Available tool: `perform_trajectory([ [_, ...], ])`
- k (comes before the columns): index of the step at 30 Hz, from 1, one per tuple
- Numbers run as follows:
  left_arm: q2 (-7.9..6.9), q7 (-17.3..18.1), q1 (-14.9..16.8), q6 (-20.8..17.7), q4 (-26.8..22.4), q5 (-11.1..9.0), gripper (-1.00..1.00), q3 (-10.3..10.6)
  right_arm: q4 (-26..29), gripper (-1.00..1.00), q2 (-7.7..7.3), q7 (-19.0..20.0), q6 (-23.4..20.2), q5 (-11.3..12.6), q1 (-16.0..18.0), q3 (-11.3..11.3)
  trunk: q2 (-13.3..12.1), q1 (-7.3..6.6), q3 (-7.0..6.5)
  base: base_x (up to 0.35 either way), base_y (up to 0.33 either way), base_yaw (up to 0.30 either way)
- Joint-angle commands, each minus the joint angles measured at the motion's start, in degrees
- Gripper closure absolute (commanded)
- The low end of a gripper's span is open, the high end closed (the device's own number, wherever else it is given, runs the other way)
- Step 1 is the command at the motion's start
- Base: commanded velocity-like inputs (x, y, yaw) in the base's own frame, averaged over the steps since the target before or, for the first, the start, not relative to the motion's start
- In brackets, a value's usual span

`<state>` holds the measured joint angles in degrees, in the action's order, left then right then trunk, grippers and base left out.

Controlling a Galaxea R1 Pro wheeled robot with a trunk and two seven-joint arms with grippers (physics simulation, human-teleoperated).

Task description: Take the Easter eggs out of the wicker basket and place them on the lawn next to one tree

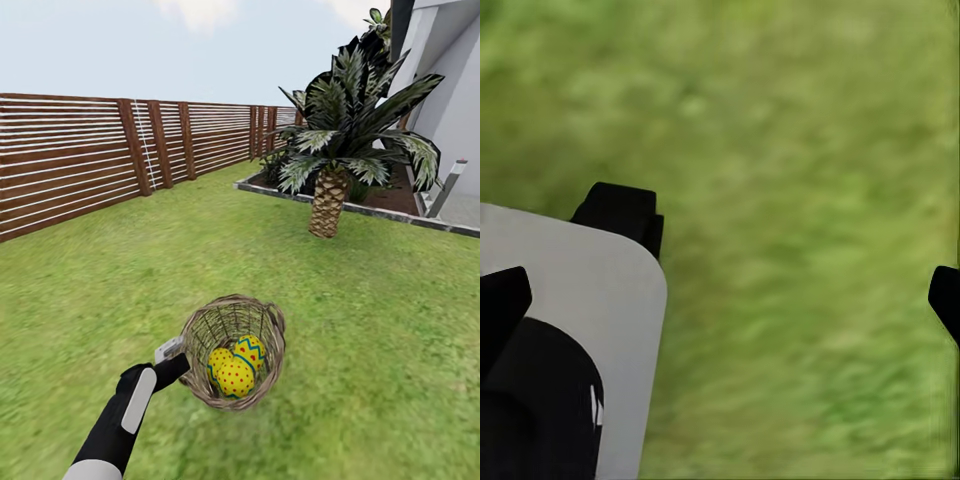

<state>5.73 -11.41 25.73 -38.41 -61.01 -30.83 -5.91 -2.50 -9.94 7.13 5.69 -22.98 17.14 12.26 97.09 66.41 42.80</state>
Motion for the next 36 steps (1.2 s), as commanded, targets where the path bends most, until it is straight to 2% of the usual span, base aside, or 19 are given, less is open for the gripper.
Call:
perform_trajectory([
  [1,0.07,-0.4,0.0,-0.2,-0.2,-0.9,1.0,0.6,-0.2,-1.0,-0.02,0.1,0.4,-0.4,0.1,0.5,0.0,0.01,0.09,0.151,0.0,0.239],
  [3,0.07,-0.4,0.0,-0.2,-0.2,-1.0,1.0,3.1,-0.2,-1.0,-0.02,0.1,0.4,-0.4,0.1,0.5,0.0,0.01,0.19,0.045,0.0,0.239],
  [5,0.07,-0.3,0.0,-0.2,-0.2,-1.0,1.0,3.6,-0.3,-1.0,0.01,0.1,0.4,-0.4,0.0,0.5,0.0,0.01,0.28,0.005,0.0,0.24],
  [12,-0.01,3.0,0.0,-0.2,-0.2,-1.0,1.0,3.6,-0.3,-1.0,0.01,0.1,0.4,-0.4,0.0,0.5,0.0,0.01,0.61,0.0,0.0,0.24],
  [36,-0.21,2.7,-0.4,0.3,0.9,-1.0,1.0,3.4,-0.3,-1.0,0.01,0.1,0.4,-0.4,0.0,0.5,0.0,0.01,1.72,0.0,0.0,0.24],
])
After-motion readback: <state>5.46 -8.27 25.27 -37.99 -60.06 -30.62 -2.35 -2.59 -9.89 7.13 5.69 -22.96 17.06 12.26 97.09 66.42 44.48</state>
